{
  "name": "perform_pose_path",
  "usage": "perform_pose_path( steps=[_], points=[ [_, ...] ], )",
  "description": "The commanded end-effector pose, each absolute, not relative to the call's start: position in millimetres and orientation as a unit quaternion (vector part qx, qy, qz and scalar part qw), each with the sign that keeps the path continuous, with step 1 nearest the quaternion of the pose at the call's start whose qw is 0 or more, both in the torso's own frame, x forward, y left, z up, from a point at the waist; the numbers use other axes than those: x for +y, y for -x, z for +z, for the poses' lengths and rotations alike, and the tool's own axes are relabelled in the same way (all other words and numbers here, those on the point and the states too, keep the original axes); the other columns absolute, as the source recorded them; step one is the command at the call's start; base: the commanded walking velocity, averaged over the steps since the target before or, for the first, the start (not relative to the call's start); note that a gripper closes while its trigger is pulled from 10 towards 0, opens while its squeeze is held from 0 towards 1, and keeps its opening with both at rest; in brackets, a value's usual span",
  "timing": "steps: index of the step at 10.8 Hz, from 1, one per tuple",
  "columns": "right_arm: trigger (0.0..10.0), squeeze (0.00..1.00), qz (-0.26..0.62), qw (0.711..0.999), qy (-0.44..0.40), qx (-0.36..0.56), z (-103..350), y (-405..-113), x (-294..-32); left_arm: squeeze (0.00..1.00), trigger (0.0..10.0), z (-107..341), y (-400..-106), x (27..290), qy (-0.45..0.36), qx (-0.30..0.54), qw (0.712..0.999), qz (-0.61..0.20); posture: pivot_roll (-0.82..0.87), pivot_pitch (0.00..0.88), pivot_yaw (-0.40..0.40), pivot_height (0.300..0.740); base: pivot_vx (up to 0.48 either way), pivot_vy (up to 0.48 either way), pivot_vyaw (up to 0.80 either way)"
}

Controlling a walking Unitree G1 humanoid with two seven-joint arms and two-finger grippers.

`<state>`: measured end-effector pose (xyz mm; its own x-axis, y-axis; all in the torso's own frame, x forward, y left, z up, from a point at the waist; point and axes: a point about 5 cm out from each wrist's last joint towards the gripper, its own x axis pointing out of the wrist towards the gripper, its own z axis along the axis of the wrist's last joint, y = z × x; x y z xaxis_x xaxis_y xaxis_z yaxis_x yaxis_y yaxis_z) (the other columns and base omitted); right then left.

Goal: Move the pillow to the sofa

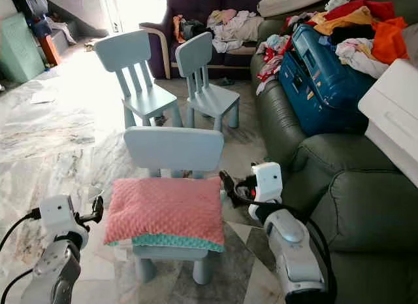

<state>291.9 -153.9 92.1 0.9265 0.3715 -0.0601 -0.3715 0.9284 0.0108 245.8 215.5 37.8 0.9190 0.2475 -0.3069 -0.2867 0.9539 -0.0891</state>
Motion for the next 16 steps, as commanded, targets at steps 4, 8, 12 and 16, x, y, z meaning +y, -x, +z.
perform_pose_path(
  steps=[4,8,12,16],
  points=[
    [10.0,0.00,0.203,0.979,0.006,0.029,96.8,-284.6,-148.8,0.00,10.0,41.0,-247.2,219.5,0.066,0.143,0.979,0.131,-0.08,0.000,-0.050,0.740,0.000,0.000,0.00],
    [10.0,0.00,0.202,0.978,0.007,0.043,95.6,-273.5,-153.4,0.00,10.0,41.0,-241.3,212.7,0.072,0.141,0.981,0.109,-0.09,0.009,-0.051,0.740,0.000,0.000,0.00],
    [10.0,0.00,0.208,0.977,0.009,0.044,98.5,-276.5,-150.2,0.00,10.0,43.0,-241.6,214.1,0.072,0.140,0.982,0.106,-0.09,0.015,-0.052,0.740,0.000,0.000,0.00],
    [10.0,0.00,0.211,0.977,0.003,0.041,98.8,-278.2,-147.0,0.00,10.0,43.1,-243.8,214.0,0.071,0.140,0.982,0.108,-0.08,0.006,-0.047,0.740,0.000,0.000,0.00]
  ],
)
